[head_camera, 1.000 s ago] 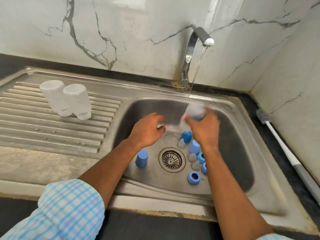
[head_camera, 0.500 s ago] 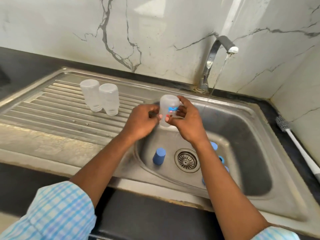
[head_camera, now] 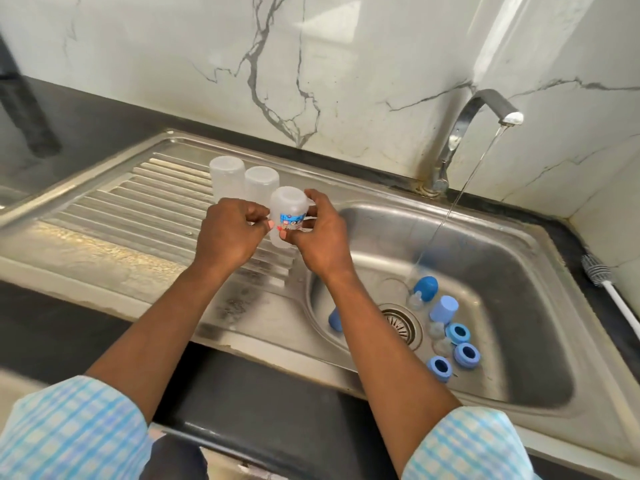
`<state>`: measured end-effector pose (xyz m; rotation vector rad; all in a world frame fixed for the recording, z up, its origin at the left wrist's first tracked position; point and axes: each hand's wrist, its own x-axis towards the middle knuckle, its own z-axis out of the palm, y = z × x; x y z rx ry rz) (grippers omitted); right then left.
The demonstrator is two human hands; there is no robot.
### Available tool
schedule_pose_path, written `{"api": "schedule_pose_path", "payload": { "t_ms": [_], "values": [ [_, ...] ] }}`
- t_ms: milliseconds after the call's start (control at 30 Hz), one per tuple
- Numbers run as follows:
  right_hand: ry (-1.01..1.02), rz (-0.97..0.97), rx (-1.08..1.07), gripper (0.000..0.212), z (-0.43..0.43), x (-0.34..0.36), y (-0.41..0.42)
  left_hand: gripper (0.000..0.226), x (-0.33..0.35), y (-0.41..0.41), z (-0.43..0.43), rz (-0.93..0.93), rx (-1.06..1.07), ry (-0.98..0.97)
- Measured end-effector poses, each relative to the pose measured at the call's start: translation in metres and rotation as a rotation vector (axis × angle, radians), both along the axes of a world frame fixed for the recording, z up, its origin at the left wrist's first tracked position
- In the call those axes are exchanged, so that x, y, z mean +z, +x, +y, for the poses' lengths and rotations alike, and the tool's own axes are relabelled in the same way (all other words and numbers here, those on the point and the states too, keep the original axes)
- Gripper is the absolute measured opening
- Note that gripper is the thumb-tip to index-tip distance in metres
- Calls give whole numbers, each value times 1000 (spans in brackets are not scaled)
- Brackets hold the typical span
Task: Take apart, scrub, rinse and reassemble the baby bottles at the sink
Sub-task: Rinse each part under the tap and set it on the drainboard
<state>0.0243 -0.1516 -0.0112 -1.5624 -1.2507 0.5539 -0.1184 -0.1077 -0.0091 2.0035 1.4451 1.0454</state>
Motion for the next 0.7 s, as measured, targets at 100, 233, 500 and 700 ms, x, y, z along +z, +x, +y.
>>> {"api": "schedule_pose_path", "payload": {
  "t_ms": [100,233,500,700],
  "values": [
    [0,-32,4,73,2,-4,-7,23,-2,-5,1,6,37,-21],
    [-4,-60,15,77,3,-5,-10,26,-3,-6,1,32,55,-55],
    [-49,-83,31,91,2,-9,-8,31,-1,-5,-1,50,113,-88],
    [-65,-85,34,97,2,-8,-5,33,-1,-9,-3,60,116,-106]
  ]
}}
